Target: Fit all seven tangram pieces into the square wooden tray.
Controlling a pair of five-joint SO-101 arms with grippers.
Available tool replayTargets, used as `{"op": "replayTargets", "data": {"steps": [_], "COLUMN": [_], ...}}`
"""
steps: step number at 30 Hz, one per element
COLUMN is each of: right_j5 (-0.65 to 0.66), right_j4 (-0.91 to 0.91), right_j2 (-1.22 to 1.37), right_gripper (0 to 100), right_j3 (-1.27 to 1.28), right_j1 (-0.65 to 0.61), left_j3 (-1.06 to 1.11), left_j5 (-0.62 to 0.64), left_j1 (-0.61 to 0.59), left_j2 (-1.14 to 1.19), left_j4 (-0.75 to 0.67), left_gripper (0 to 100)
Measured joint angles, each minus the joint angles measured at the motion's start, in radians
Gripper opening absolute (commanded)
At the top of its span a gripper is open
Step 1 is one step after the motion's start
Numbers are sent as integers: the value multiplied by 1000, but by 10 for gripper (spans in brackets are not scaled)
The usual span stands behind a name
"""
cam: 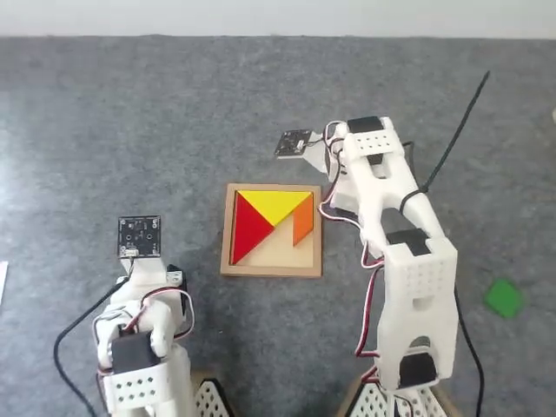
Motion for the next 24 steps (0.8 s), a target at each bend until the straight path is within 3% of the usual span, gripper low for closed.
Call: {"op": "replayTargets", "data": {"steps": [18,24], "right_j5": [-2,-132], "right_j4": [63,120], "right_j2": [-158,-292], "right_gripper": [154,154], "right_j3": [18,18], "right_j1": [11,-29], "left_j3": [0,0], "left_j5": [0,0], "left_j1": [0,0], "left_j2": [0,0], "left_j4": [0,0], "left_gripper": [82,82]}}
